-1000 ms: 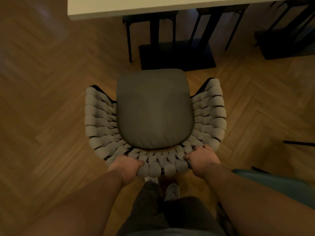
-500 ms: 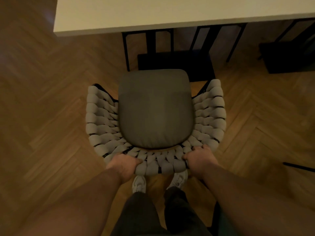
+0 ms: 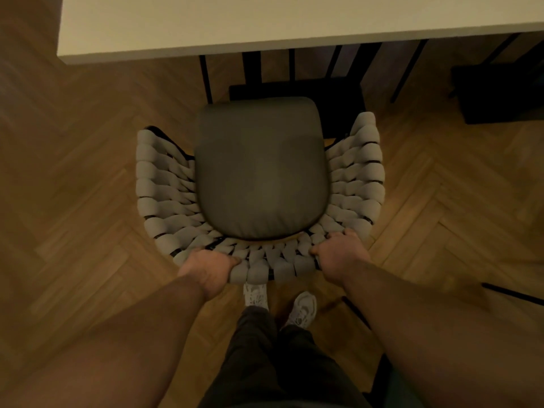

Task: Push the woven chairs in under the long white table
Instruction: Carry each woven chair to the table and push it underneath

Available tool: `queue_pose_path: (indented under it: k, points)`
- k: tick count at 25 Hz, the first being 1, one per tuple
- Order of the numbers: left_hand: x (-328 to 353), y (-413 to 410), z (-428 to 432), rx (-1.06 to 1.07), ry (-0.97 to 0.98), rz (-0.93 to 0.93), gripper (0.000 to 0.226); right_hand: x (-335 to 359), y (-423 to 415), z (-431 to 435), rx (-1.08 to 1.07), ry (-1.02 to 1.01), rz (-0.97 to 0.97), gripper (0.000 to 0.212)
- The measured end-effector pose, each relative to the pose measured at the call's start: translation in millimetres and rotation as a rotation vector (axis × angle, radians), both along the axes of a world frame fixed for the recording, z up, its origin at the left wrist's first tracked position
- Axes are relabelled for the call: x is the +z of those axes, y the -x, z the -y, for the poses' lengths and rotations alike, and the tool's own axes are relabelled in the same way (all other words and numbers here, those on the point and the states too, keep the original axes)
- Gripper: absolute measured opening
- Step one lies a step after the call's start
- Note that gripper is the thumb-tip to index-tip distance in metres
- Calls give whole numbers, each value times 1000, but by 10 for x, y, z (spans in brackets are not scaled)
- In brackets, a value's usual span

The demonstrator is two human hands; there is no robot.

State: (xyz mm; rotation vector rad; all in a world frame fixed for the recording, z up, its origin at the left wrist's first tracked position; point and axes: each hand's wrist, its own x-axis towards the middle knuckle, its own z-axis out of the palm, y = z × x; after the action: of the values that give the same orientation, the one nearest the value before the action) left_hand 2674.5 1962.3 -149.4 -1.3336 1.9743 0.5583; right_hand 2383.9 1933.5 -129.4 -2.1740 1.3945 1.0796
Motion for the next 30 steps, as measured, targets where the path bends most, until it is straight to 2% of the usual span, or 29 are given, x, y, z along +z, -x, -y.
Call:
queue_pose_path:
  k: [6,12,16,19,22,24,25,28,30]
  points:
    - [62,-19,354,-40,-2,33,62,-26,-72,282,-9,-15,-27,42]
    - [-25,67,281,6,-115,52,68,-75,67,174,9,-50,22,34]
    - [53,301,220,12,-110,108,69,-137,238,144,16,-46,84,30]
    - [93,429,150,68,-136,116,75,-98,448,211,17,-79,200,46]
    - [53,676,218,189,-285,-46,89,1,678,338,-96,-112,336,62]
    - [-21,964,237,264,-348,-178,94,-11,788,434,-252,7,458,55]
    - [-55,1108,234,287,-350,-231,92,-72,842,497,-313,133,511,53]
    - [-163,1356,241,237,-254,-317,81,-252,954,792,-502,496,585,49]
    - [-162,1369,258,208,-223,-303,82,-316,973,933,-781,546,621,67]
